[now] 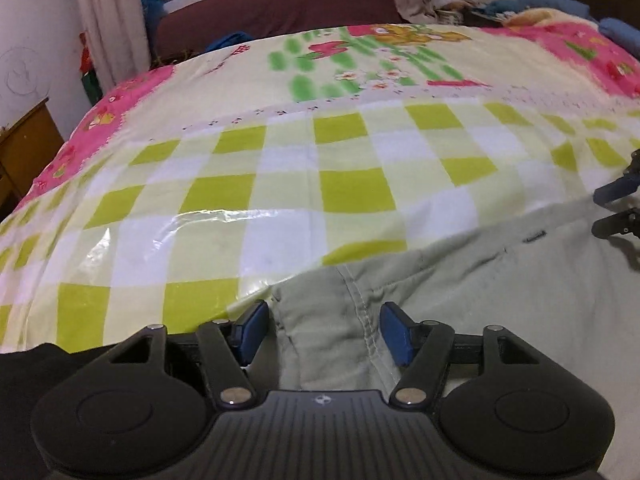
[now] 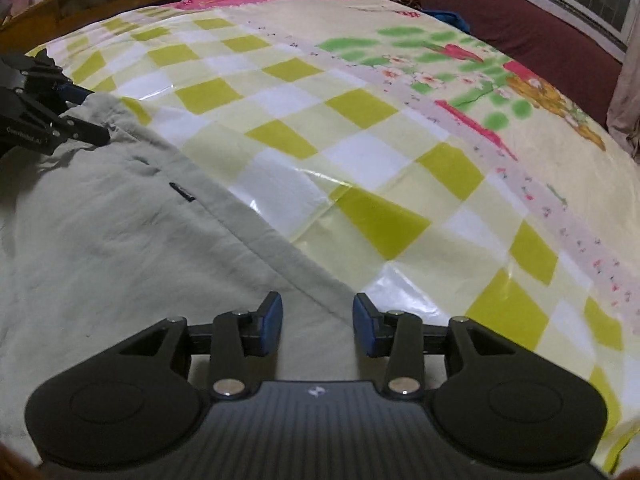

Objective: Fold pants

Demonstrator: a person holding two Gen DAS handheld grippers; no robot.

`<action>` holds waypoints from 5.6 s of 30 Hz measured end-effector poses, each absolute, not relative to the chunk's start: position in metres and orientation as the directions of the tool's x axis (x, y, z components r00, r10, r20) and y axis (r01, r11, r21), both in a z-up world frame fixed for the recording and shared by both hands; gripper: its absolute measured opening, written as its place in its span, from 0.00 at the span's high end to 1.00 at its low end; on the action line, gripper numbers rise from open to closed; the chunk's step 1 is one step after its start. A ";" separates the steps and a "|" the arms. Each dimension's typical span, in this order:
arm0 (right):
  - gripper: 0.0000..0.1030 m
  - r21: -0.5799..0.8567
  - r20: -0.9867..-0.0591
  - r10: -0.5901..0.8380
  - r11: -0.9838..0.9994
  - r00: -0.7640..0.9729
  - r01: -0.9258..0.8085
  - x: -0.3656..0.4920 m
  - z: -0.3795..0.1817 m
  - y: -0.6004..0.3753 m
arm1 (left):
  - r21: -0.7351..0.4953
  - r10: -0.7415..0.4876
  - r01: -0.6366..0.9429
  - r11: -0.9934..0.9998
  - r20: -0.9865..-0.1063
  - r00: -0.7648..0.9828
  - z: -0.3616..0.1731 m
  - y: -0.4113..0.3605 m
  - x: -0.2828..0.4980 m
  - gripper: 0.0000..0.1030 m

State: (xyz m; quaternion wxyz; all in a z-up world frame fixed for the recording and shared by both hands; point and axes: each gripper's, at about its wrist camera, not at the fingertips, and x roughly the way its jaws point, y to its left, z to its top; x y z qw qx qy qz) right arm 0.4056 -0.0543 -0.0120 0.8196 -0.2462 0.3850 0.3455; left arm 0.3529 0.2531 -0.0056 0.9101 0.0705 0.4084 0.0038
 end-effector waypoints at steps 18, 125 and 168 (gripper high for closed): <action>0.97 -0.138 -0.799 0.387 0.627 0.460 -0.767 0.378 0.011 -0.061 | 0.142 0.047 0.062 0.988 -0.655 0.754 0.024 0.240 0.318 0.66; 0.63 -0.146 -0.720 -0.138 0.988 0.680 0.047 0.265 0.011 -0.248 | -0.129 -0.411 0.443 0.887 -0.657 0.632 0.008 0.019 0.109 0.55; 0.98 0.480 -0.719 0.157 0.817 0.677 0.320 0.283 0.033 -0.340 | -0.199 -0.477 0.471 0.859 -0.645 0.598 -0.013 0.002 0.103 0.53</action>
